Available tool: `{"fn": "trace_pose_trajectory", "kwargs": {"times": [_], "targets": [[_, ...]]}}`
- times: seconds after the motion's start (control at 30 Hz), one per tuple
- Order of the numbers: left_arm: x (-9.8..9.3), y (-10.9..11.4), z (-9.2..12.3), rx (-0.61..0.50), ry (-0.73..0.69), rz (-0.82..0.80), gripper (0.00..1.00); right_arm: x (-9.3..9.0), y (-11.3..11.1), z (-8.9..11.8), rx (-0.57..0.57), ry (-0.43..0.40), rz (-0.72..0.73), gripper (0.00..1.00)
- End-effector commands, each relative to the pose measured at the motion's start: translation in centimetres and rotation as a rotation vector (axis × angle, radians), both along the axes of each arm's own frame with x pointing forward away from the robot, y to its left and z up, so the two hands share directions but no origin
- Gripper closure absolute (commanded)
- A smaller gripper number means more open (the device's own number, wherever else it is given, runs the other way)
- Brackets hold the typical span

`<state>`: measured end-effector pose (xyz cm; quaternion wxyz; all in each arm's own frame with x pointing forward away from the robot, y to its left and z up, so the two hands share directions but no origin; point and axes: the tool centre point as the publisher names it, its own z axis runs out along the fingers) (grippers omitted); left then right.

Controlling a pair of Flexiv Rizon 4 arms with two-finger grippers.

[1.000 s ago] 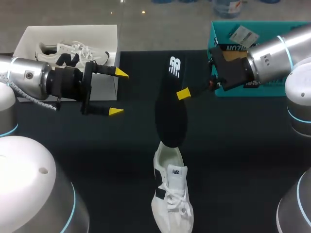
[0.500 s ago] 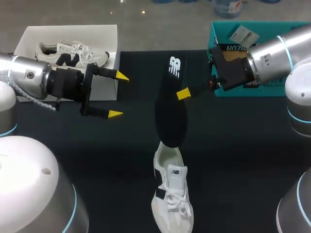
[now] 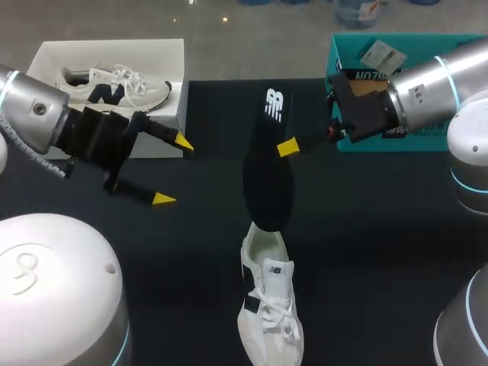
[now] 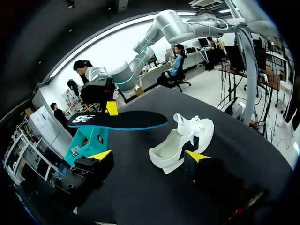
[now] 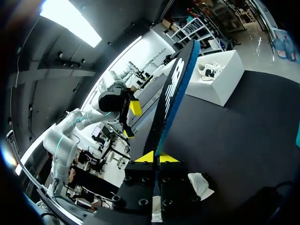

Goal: Take the shoe out of the shoebox, open the shoe tongue, remove and reinsert the insole, then place the shoe into the shoebox

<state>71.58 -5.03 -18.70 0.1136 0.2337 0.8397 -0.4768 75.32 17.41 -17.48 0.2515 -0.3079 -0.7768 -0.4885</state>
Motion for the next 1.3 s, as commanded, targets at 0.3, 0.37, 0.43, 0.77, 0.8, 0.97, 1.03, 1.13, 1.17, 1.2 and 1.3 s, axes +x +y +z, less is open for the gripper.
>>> {"fn": "trace_pose_trajectory", "kwargs": {"times": [0.3,0.37,0.43,0.77,0.8,0.97,1.03,1.13,1.17,1.2,1.3], "targets": [[-3.8,4.7,-3.2,0.077,0.077,0.102,0.00,0.0,0.1,0.0,-0.005,0.000,-0.002,1.00],[-3.8,5.0,-3.6,0.095,0.079,0.108,0.00,0.0,0.1,0.0,-0.005,0.000,-0.002,1.00],[-3.7,5.1,-3.9,0.109,0.084,0.117,0.00,0.0,0.1,0.0,-0.005,0.000,-0.002,1.00],[-3.6,5.2,-4.3,0.136,0.101,0.124,0.00,0.0,0.1,-0.3,-0.004,0.001,-0.002,1.00],[-3.6,5.2,-4.3,0.136,0.101,0.124,0.00,0.1,0.2,-0.6,-0.003,0.001,-0.001,1.00],[-3.6,5.2,-4.3,0.136,0.101,0.124,0.00,0.9,1.3,-2.4,0.011,0.006,0.029,1.00],[-3.6,5.2,-4.3,0.136,0.101,0.124,0.00,1.0,1.9,-3.2,0.015,-0.002,0.038,1.00],[-3.6,5.2,-4.3,0.136,0.101,0.124,0.00,1.2,2.5,-4.1,0.040,-0.010,0.041,1.00],[-3.6,5.2,-4.3,0.136,0.101,0.124,0.00,1.3,2.7,-4.4,0.046,-0.007,0.039,1.00],[-3.6,5.2,-4.3,0.136,0.101,0.124,0.00,1.4,2.9,-4.6,0.049,-0.006,0.039,1.00],[-3.6,5.2,-4.3,0.136,0.101,0.124,0.00,1.6,3.4,-5.4,0.049,-0.008,0.043,1.00]]}}
